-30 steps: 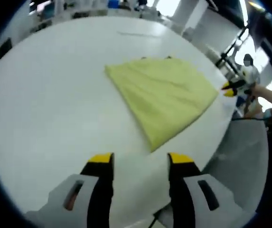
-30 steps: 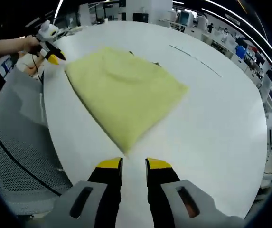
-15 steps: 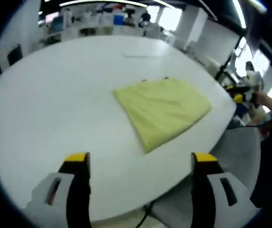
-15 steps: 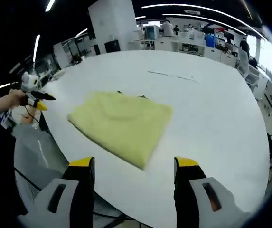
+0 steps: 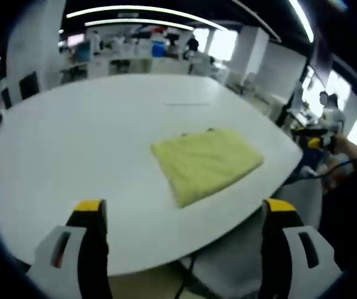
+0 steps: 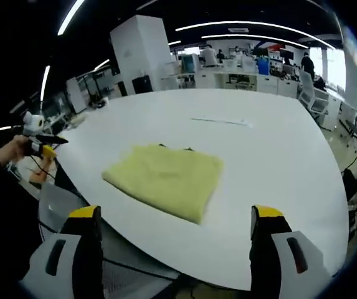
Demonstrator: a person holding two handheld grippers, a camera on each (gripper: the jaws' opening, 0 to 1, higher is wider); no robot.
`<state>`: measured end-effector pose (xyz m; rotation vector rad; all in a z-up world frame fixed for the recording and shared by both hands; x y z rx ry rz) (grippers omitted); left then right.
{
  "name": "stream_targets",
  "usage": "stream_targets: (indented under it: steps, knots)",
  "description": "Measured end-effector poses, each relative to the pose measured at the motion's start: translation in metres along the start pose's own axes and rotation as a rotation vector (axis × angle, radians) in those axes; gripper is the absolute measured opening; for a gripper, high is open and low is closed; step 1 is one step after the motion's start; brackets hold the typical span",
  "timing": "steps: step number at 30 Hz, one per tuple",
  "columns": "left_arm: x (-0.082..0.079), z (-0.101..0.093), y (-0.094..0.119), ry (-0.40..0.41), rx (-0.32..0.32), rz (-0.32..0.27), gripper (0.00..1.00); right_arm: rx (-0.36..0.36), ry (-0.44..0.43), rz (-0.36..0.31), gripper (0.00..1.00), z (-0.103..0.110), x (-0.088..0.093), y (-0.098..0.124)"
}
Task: Fold the garment on the visible template until the final outline fits inside the template.
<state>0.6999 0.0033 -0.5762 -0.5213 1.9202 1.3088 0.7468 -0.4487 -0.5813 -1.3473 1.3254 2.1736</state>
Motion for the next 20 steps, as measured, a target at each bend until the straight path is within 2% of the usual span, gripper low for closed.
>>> stream_targets:
  steps: [3,6,11,16,20]
  knots:
    - [0.000,0.002,0.010,0.003,-0.011,-0.008,0.99,-0.012,-0.010,-0.028,1.00,0.005,-0.006,0.008]
    - [0.002,0.004,0.016,0.001,-0.018,-0.007,0.99,-0.008,0.014,-0.022,1.00,0.009,-0.007,0.012]
    - [0.004,0.012,0.015,0.008,-0.030,-0.003,0.99,-0.015,0.018,-0.007,1.00,0.010,-0.004,0.011]
    - [0.002,0.010,0.011,0.001,-0.015,0.002,0.99,-0.011,-0.011,-0.018,1.00,0.008,-0.002,0.009]
    - [0.002,0.010,0.007,-0.019,-0.008,0.018,0.99,-0.009,-0.017,0.000,1.00,0.008,0.003,0.007]
Point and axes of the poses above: the point that each gripper's makers call its tool centre point, and the gripper's own axes: y roughly backward along the fingers, z roughly to its left, x roughly out of its underside, the point moved 3 cm from there along y, roughly backward along the fingers, and after that the axes turned 1 degree about -z, right-handed, at the moved point
